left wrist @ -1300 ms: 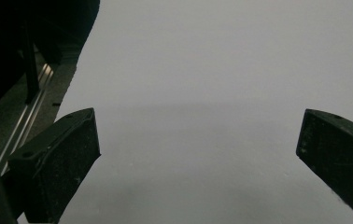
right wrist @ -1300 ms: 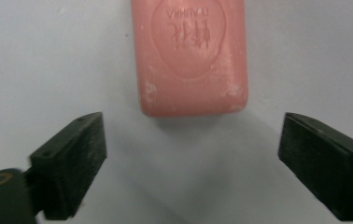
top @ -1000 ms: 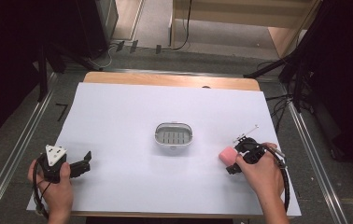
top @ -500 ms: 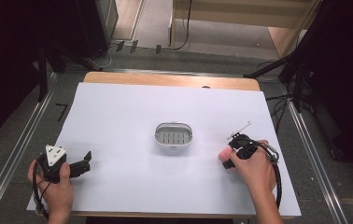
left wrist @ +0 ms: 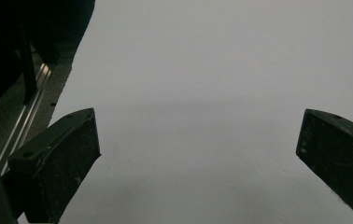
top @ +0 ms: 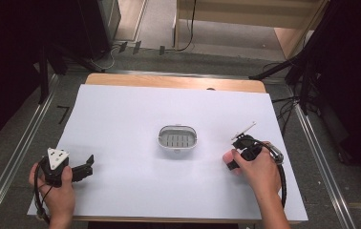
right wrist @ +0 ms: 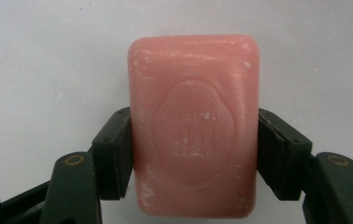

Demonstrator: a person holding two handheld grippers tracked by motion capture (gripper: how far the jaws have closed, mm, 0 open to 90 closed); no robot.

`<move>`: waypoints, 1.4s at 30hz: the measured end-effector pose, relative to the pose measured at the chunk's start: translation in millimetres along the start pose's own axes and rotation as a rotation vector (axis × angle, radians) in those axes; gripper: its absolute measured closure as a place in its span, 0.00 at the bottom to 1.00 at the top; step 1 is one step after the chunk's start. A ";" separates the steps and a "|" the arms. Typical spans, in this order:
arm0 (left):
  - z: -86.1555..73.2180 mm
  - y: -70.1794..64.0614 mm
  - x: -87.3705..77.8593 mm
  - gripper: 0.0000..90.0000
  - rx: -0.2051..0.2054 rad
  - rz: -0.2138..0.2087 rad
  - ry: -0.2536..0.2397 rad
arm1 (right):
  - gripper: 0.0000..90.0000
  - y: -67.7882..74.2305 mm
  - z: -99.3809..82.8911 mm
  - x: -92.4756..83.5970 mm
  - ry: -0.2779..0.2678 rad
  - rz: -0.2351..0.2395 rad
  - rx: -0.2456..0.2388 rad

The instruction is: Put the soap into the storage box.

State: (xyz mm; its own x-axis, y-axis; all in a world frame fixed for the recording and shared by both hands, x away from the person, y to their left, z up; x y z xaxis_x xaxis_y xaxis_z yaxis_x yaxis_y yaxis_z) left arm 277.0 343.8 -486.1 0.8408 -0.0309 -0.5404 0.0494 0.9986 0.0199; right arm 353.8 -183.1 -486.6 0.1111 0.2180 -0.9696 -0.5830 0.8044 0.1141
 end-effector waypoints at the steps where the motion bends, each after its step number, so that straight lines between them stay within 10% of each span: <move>1: -0.1 0.0 -0.1 0.00 0.004 0.000 0.002 | 0.42 0.0 0.6 0.1 0.001 0.003 0.003; 26: -0.1 -0.8 0.6 0.00 0.009 -0.002 0.010 | 0.43 2.4 10.5 -2.5 -0.016 -0.027 -0.121; 42: 0.0 0.1 0.2 0.00 0.001 -0.009 0.002 | 0.43 23.3 34.4 -23.2 -0.044 0.015 -0.335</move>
State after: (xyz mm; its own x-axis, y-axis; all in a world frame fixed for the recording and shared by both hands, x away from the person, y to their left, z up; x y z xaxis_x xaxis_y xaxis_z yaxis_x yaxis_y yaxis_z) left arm 277.2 343.9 -486.3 0.8392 -0.0394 -0.5424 0.0570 0.9983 0.0156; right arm 365.4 -150.3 -454.0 0.1313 0.2578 -0.9572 -0.8159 0.5766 0.0434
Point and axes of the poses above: each handheld gripper's, and its own axes: x roughly forward along the jaws, z roughly out of its top, y roughly to its left, the point moved 4 cm from there along x, roughly forward along the jaws, and after that the axes turned 3 degrees about -x, right-handed, at the moved point
